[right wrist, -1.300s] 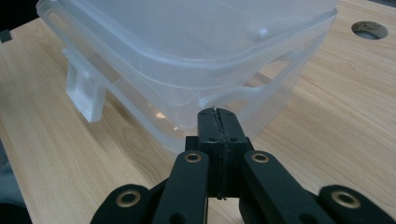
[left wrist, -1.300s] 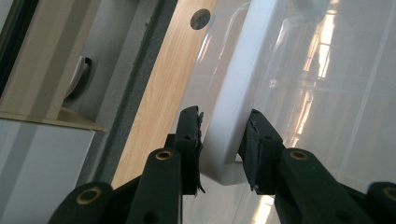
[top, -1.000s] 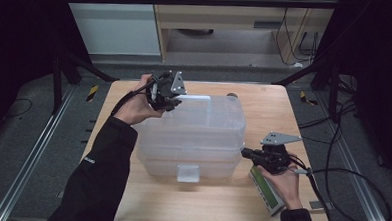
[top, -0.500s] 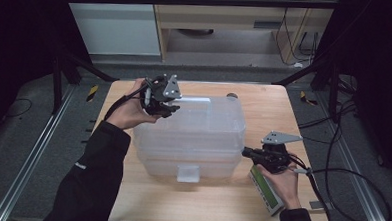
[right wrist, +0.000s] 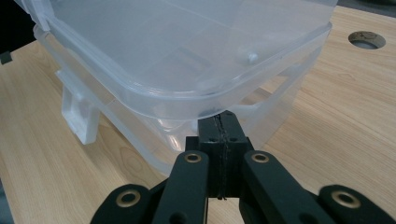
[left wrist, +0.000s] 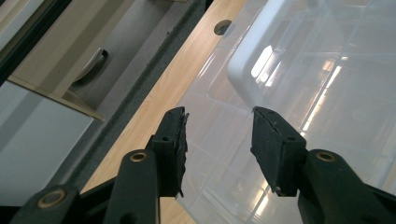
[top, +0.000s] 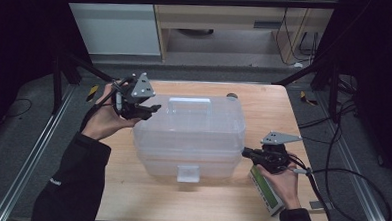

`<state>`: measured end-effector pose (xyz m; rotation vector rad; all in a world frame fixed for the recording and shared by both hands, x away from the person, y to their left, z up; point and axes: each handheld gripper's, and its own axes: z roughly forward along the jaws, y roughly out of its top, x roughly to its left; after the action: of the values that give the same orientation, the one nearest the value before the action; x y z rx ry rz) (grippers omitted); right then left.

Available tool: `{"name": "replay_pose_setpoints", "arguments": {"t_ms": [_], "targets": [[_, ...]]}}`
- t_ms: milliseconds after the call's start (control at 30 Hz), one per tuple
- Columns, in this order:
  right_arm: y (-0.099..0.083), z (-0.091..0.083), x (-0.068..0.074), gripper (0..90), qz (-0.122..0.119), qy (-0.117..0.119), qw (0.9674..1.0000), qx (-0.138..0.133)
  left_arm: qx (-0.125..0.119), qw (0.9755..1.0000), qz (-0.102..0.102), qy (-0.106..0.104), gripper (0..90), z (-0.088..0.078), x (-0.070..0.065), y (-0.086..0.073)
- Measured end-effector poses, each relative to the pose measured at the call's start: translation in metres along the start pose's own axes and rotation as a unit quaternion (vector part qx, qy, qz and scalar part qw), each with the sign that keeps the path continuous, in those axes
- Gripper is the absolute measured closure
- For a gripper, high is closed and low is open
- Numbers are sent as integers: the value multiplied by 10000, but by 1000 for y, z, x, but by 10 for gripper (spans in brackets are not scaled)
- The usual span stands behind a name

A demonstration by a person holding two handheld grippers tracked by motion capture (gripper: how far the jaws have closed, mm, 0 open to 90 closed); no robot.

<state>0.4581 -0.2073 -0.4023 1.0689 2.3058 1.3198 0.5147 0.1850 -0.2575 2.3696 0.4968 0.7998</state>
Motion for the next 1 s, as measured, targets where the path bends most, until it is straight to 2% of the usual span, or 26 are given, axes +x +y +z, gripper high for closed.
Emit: {"name": "replay_pose_setpoints", "arguments": {"t_ms": [33,133,333,367,433,500,533,600,633,667,733,833,867,900,933,967,1000], "targets": [[0,0,0,900,-12,-7,10000,10,-59,9998,-210,-1,550,-5,2,-6],[0,0,0,900,-7,-19,10000,17,-95,9990,-422,129,572,-9,4,-16],[0,1,1,900,-4,-15,10000,38,-222,9958,-807,363,603,-17,2,-38],[0,1,1,900,-4,-15,10000,38,-222,9958,-807,363,606,-17,2,-38],[-1,1,1,900,-17,-33,10000,48,-297,9942,-954,390,610,-20,1,-51],[-1,1,1,900,-6,-28,10000,57,-275,9926,-1050,535,616,-23,-2,-61],[-1,1,1,900,-10,-35,10000,59,-275,9926,-1050,535,618,-23,-2,-61],[-1,1,1,900,-11,-31,10000,62,-355,9884,-1313,678,631,-27,-2,-75],[-1,1,1,900,-13,-35,10000,58,-375,9871,-1376,722,640,-28,-3,-78],[-1,1,1,900,-13,-35,10000,58,-375,9871,-1376,722,644,-28,-3,-78],[-1,1,1,900,-35,-47,10000,59,-434,9817,-1631,887,659,-30,-7,-93],[-1,1,1,900,-38,-50,10000,62,-498,9770,-1854,925,661,-30,-11,-111],[-1,1,1,900,-38,-50,10000,62,-498,9770,-1854,925,664,-30,-11,-111],[-1,1,1,900,-34,-54,10000,58,-531,9753,-1956,880,669,-29,-13,-120],[-1,1,1,900,-34,-54,10000,58,-531,9753,-1956,880,673,-29,-13,-120],[-1,1,1,900,-38,-59,10000,59,-535,9739,-1986,965,681,-28,-16,-129],[-1,1,1,900,-38,-59,10000,59,-535,9739,-1986,965,686,-28,-16,-129]]}}
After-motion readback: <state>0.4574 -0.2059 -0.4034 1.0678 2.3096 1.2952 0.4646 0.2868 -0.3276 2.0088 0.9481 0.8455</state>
